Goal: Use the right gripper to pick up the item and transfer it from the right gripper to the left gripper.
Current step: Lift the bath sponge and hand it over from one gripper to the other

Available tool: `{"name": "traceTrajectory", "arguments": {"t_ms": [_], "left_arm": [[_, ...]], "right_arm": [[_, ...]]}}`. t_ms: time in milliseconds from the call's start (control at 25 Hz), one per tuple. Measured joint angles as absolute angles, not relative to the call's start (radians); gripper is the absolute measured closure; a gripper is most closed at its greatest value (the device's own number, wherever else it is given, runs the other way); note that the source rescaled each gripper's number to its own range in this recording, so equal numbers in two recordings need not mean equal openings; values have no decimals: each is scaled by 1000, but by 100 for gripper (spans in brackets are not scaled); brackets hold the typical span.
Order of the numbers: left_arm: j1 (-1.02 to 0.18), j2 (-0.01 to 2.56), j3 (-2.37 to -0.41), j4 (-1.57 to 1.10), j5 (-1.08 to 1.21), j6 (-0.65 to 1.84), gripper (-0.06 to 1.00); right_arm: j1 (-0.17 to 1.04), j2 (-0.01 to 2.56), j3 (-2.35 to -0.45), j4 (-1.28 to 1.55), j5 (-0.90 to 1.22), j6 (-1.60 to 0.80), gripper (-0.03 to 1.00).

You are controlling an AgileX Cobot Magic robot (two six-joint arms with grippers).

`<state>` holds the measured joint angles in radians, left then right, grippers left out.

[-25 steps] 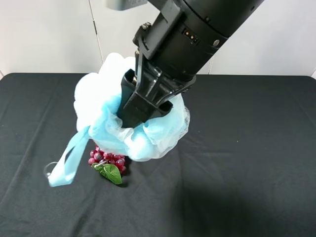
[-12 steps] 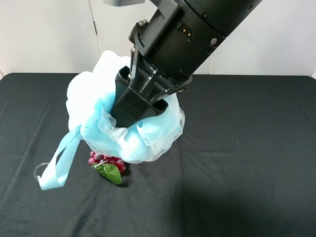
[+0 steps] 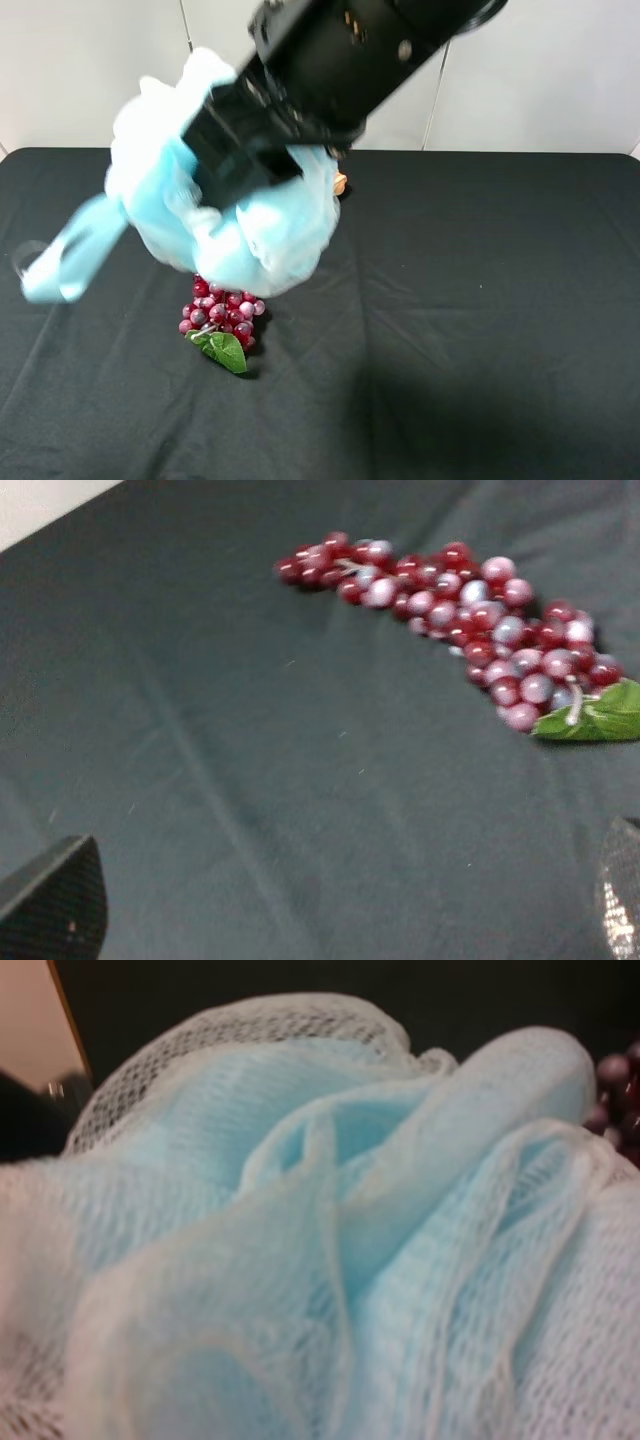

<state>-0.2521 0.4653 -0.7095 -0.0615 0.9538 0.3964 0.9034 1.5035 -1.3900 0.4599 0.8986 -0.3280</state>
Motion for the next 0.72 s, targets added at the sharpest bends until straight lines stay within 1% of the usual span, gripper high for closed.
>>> {"name": "traceTrajectory", "arguments": {"t_ms": [240,360,720], "left_arm": [[-401,621,-710,-62,807,457,-3],[-473,717,-710,-62,684,501,-3],[-705,981,-716,-62,324,526,-3]], "right_arm": [[855,1504,-1451,464,898,-255,93],[828,1504,-1451,465,900,-247,93],[822,1504,-1451,470,904,-239,93]]}}
